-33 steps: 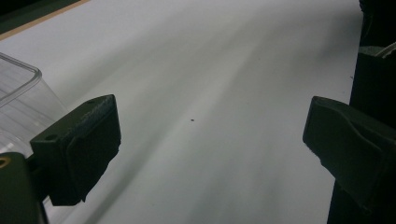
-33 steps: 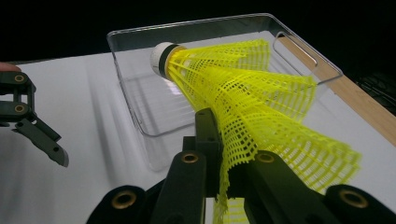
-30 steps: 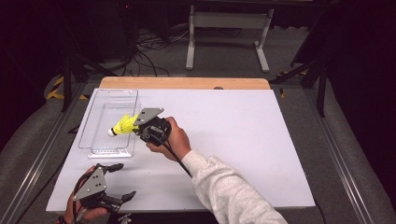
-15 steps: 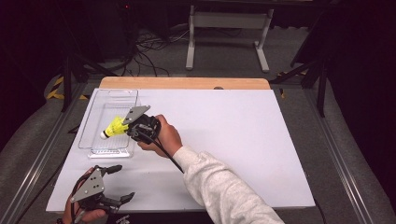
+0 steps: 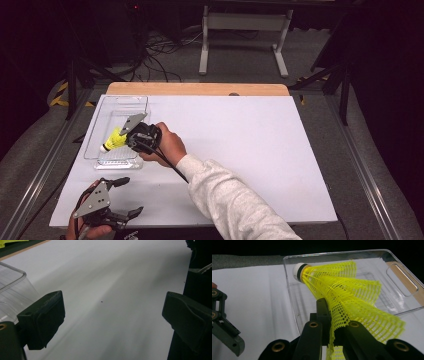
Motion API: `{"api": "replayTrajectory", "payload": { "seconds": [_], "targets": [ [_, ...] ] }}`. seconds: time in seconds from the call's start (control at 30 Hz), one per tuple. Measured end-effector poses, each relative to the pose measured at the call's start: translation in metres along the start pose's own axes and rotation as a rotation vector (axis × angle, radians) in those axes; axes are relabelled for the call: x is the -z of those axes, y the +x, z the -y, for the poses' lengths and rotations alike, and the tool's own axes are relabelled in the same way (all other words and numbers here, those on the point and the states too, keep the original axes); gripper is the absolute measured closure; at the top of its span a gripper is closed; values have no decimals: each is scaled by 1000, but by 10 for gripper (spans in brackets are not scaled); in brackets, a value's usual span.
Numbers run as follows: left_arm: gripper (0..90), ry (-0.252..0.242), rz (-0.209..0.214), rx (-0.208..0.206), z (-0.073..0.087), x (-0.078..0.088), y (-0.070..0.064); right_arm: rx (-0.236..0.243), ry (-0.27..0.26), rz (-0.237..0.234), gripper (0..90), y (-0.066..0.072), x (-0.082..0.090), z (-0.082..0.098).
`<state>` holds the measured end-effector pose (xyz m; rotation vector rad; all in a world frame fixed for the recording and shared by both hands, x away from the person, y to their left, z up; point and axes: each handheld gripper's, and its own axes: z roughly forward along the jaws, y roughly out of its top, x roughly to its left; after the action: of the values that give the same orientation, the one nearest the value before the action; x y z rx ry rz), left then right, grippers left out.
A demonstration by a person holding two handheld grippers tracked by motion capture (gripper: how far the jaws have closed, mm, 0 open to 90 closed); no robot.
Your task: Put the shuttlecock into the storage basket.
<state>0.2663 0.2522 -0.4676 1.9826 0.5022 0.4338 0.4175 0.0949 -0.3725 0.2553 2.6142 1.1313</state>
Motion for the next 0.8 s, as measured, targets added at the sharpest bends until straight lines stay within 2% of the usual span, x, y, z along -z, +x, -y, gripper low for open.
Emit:
{"api": "replayTrajectory", "payload": {
  "seconds": [0.27, 0.4, 0.8],
  "targets": [
    [55, -4, 5, -1, 0, 0, -1, 22, 31, -12, 879, 1, -10, -10],
    [55, -7, 3, -3, 0, 1, 0, 14, 39, -26, 879, 0, -14, -12],
    [55, -12, 6, 1, 0, 1, -1, 29, 66, -50, 878, 3, -29, -19]
  ]
}}
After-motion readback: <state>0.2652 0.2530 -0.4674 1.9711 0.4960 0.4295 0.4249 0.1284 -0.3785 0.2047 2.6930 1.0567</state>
